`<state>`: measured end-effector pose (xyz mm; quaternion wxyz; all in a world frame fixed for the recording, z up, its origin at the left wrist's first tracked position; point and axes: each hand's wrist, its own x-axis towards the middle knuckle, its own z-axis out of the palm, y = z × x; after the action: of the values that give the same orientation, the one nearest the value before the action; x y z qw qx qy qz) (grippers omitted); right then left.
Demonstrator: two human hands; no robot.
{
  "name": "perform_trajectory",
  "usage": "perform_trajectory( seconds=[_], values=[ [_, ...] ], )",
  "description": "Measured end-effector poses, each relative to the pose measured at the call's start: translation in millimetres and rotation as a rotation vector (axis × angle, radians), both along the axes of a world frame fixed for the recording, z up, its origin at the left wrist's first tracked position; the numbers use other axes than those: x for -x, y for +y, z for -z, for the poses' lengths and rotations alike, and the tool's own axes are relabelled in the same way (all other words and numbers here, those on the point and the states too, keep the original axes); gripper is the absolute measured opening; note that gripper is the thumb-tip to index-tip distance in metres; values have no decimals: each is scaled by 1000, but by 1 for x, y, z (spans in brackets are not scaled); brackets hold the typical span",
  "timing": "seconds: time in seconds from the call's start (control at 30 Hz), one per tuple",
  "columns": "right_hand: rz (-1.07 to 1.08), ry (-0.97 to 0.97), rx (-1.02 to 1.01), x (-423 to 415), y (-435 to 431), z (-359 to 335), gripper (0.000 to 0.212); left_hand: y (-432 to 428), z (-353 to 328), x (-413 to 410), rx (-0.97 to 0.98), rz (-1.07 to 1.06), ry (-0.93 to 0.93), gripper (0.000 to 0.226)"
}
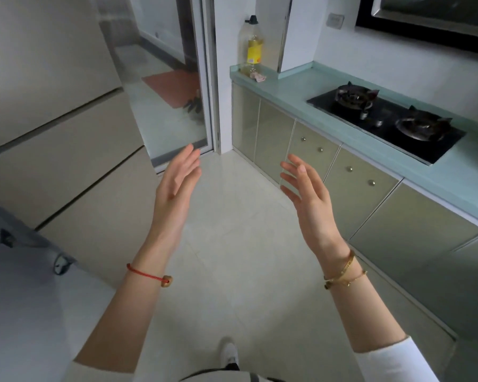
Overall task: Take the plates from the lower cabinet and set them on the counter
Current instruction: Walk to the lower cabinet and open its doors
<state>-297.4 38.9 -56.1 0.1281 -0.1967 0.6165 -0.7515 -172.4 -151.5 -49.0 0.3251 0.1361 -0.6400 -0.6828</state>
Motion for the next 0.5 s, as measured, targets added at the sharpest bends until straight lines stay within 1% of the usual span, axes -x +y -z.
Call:
perform_trajectory(
  seconds=[0.27,0.5],
  values=[
    [45,-54,-6,76,-48,14,39,-53,15,87,-23,49,-47,60],
    [38,-65,-2,168,-98,29,37,-100,27,177,-9,53,-62,55]
  ],
)
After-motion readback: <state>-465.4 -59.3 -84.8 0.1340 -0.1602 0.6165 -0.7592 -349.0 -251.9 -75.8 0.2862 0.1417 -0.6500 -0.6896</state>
